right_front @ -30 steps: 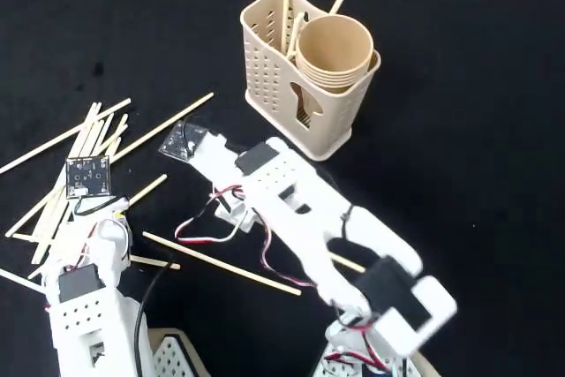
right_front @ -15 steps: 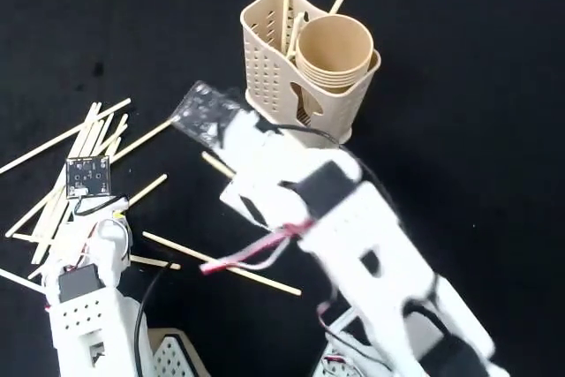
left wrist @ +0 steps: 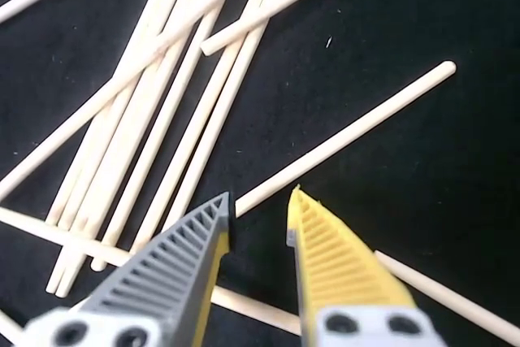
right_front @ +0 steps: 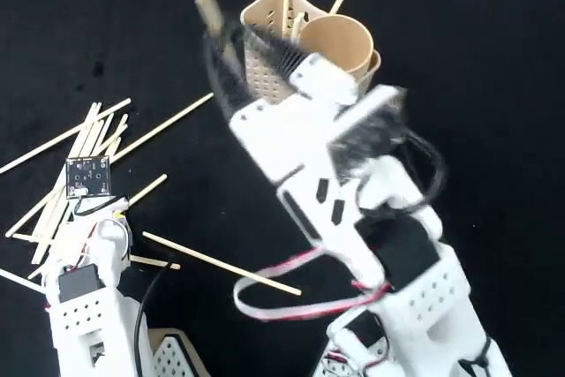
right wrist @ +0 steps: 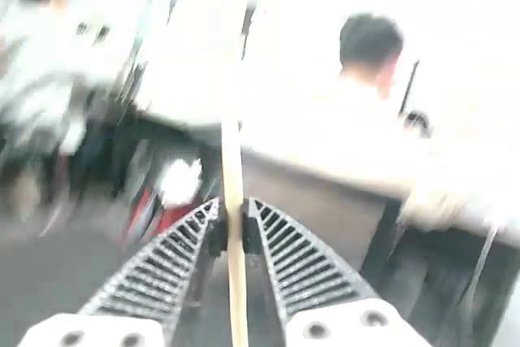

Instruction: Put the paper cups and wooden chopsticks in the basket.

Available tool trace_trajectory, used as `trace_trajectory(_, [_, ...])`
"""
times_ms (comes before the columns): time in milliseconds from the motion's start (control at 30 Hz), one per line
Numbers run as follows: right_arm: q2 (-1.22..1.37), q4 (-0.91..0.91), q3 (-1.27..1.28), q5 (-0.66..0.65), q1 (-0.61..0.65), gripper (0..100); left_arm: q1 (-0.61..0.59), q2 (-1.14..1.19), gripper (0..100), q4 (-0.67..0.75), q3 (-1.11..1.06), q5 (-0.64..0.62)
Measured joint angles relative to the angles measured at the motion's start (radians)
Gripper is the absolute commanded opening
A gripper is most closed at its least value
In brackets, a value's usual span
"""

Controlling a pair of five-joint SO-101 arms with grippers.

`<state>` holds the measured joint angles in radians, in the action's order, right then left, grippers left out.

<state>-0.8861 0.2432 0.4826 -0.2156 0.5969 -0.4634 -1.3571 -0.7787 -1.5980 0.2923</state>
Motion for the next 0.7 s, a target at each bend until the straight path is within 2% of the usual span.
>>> trace_trajectory(200, [0.068,-0.634,0.241,0.002,-0.126,1.2,0.0,0.0,13,0.0,0.0,0.0])
trace_trajectory(300, [0.167,-0.845,0.281,0.003,-0.189,1.2,0.0,0.0,13,0.0,0.0,0.0])
trace_trajectory(533, [0.394,-0.911,0.256,0.181,-0.321,1.2,0.0,0.0,13,0.0,0.0,0.0])
trace_trajectory(700, [0.485,-0.911,0.249,0.261,-0.359,1.2,0.0,0.0,13,0.0,0.0,0.0])
